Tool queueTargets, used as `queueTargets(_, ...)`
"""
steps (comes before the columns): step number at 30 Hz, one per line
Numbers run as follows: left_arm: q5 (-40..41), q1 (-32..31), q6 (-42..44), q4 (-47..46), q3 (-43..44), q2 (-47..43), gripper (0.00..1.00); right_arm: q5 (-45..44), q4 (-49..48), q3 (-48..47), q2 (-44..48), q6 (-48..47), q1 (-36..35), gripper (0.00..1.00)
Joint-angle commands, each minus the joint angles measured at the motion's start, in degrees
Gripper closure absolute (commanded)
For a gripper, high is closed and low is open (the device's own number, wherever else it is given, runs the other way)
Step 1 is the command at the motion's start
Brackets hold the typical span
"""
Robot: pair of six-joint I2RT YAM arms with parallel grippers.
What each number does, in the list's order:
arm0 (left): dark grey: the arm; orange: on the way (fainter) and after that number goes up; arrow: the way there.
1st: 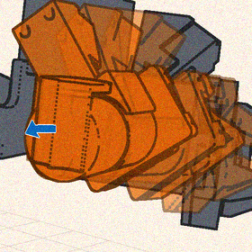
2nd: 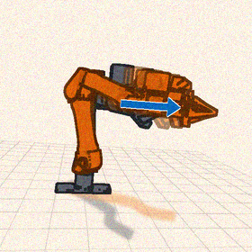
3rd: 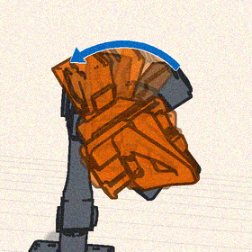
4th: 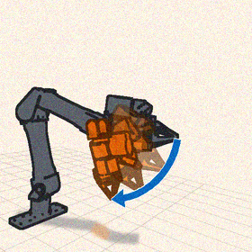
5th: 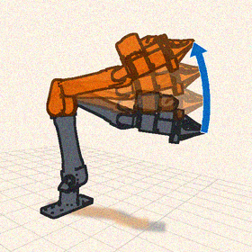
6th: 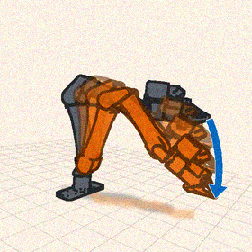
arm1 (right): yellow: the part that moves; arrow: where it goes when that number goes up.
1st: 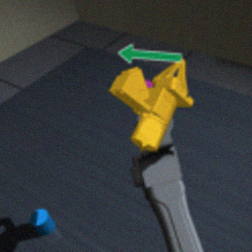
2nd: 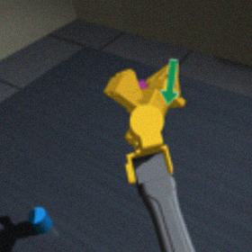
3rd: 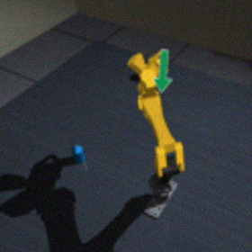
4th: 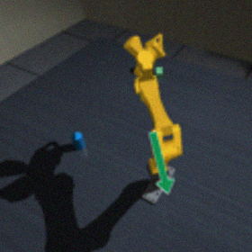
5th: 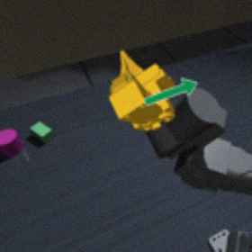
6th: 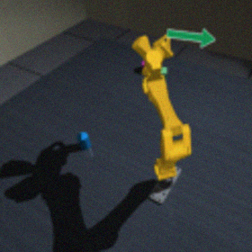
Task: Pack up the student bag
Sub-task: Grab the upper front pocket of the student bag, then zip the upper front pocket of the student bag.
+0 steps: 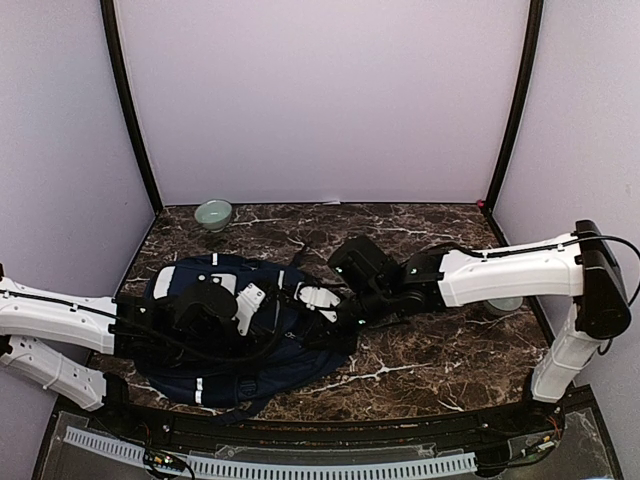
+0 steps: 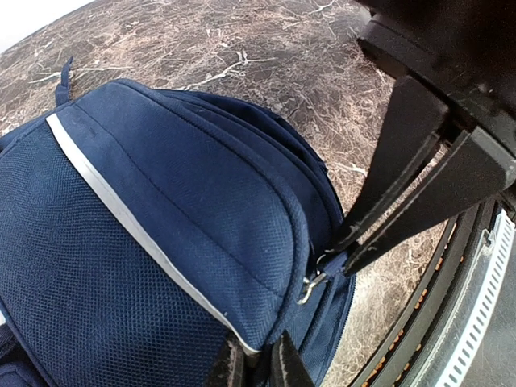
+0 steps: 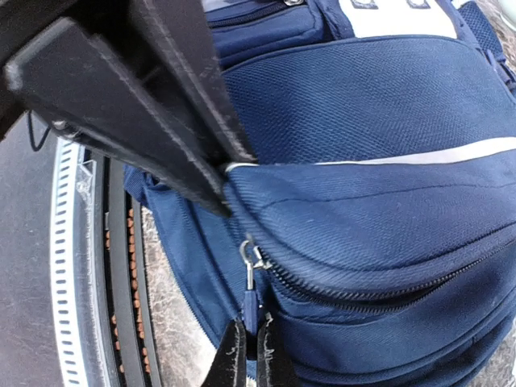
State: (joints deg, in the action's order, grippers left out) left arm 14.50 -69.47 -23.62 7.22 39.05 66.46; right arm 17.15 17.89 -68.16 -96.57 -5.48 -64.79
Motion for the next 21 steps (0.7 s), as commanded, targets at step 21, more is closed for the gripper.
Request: queueTargets(21, -9.06, -3.13, 14.36, -1.87, 3.76, 4.95, 1.00, 0.22, 2.15, 1.05, -1.99, -13.09, 18.34, 1.00)
